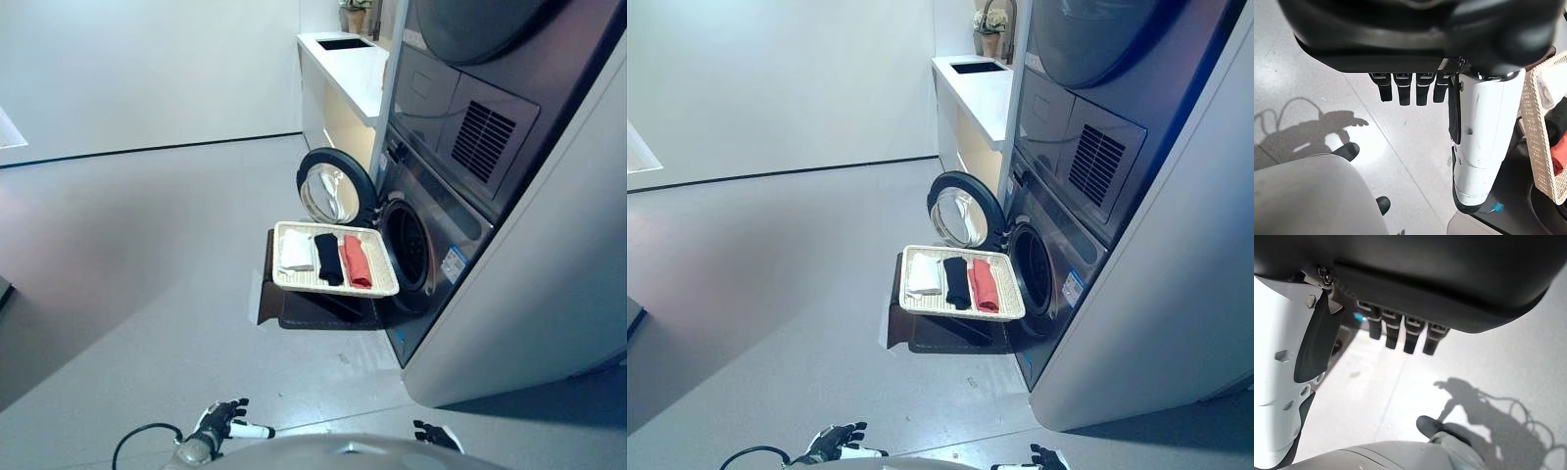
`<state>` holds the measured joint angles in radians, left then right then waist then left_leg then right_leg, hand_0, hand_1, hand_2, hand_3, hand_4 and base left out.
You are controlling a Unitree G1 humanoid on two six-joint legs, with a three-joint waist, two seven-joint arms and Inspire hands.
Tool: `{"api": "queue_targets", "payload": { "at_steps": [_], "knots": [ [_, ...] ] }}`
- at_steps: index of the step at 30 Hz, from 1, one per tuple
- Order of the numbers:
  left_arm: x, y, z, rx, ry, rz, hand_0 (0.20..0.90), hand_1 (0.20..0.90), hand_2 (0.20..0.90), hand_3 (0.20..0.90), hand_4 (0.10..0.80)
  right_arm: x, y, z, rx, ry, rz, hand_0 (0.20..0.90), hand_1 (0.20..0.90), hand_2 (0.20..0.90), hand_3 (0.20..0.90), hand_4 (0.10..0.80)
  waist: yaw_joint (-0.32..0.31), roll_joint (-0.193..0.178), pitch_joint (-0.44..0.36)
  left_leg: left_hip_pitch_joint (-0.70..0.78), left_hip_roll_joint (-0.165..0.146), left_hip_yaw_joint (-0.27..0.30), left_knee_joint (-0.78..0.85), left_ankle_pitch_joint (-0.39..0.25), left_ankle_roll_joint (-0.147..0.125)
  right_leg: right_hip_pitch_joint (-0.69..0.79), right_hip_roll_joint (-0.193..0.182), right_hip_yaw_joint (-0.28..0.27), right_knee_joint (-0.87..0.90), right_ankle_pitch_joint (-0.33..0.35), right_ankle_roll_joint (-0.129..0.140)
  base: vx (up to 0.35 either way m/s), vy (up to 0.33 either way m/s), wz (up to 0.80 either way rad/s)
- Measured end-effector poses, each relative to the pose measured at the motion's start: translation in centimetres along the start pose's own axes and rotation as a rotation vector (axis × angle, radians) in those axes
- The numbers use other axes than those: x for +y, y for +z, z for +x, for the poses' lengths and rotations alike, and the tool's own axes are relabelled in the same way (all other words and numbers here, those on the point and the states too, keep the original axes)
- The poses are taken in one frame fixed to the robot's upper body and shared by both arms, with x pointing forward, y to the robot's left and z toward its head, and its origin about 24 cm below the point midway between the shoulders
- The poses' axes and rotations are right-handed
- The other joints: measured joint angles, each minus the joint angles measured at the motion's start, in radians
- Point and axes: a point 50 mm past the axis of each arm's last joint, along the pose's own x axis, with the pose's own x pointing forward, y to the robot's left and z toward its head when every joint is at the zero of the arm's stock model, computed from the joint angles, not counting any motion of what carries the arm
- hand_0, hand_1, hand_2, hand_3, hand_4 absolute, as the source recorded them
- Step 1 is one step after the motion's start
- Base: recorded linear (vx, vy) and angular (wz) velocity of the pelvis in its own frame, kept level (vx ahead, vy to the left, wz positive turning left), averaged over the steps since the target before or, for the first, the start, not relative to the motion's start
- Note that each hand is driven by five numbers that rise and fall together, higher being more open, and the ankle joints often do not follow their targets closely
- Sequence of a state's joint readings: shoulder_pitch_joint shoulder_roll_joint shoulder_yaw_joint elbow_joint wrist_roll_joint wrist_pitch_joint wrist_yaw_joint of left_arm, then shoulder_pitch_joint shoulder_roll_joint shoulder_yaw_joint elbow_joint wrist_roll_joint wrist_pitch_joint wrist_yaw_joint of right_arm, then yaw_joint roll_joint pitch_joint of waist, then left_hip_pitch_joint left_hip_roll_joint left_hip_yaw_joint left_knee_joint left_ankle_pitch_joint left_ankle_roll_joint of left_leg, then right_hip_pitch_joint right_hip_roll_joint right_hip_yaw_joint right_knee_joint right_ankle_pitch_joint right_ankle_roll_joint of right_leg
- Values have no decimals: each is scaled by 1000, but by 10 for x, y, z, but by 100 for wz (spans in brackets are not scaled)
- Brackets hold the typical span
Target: Pick up the clothes and place them into the washing machine
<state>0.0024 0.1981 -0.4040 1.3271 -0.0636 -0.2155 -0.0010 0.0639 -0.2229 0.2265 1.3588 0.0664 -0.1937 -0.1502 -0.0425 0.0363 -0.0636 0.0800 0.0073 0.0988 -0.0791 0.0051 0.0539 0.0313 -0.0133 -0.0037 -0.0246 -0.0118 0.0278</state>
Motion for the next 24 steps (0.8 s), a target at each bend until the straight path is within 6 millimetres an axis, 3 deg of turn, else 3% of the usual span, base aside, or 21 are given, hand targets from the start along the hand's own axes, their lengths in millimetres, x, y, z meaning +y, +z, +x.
{"api": "queue_targets", "payload": {
  "at_steps": [24],
  "knots": [
    [0,-4,0,35,-14,-12,900,900,900,900,800,0,-2,0,22,19,-3,900,900,900,900,800,-2,2,-4,0,0,1,0,0,0,-1,0,3,0,0,0,0,0,0]
  ]
}}
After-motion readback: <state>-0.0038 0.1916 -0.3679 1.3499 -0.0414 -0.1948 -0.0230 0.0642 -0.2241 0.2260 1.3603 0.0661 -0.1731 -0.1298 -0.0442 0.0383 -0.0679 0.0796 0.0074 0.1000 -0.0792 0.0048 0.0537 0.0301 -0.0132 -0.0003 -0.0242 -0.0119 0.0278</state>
